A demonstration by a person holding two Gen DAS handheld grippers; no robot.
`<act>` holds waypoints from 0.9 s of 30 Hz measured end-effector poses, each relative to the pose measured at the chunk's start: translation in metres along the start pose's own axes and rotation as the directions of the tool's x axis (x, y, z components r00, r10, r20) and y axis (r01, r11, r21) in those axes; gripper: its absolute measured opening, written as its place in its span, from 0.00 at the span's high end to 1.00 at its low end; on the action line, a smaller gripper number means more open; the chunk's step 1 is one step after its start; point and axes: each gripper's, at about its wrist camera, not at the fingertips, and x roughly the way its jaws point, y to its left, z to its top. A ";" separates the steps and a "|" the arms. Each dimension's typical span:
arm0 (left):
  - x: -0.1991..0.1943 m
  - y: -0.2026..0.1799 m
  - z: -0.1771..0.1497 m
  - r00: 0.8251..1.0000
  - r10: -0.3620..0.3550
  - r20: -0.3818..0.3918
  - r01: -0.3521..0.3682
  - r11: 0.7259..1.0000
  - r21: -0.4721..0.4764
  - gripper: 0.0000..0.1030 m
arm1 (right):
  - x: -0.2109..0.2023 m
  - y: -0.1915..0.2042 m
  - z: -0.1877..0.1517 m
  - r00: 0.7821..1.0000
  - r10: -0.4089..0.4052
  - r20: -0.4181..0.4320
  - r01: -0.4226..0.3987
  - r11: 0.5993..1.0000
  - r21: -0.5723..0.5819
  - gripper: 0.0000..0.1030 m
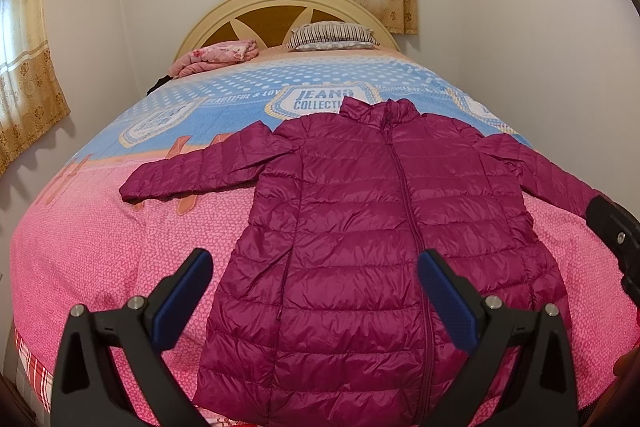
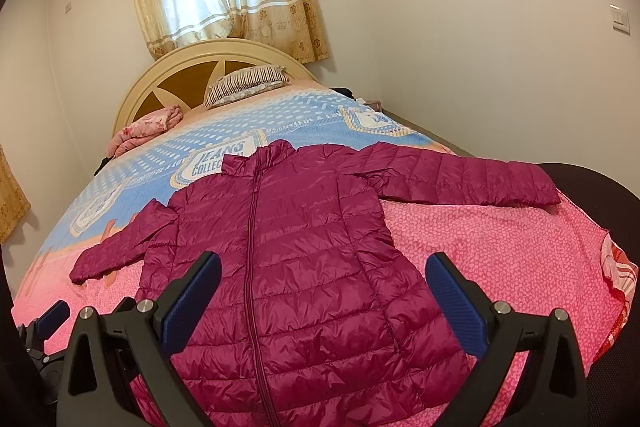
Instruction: Fold large clothes
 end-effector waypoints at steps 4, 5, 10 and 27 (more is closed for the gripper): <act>0.000 0.000 0.000 1.000 -0.001 0.001 0.001 1.000 0.000 0.00 | 0.001 0.000 0.000 1.000 0.002 -0.009 -0.002 1.000 0.001 0.01; 0.000 0.000 0.000 1.000 0.000 0.001 0.000 1.000 0.000 0.00 | 0.001 0.000 0.000 1.000 0.002 -0.010 -0.002 1.000 0.001 0.01; 0.000 -0.001 -0.001 1.000 0.000 -0.003 0.000 1.000 0.000 0.00 | 0.001 0.000 0.000 1.000 0.002 -0.010 -0.002 1.000 0.002 0.01; 0.031 0.008 -0.007 0.992 -0.104 -0.065 0.102 0.994 -0.033 0.00 | 0.038 -0.025 -0.009 0.995 0.023 -0.094 -0.017 0.998 0.064 0.01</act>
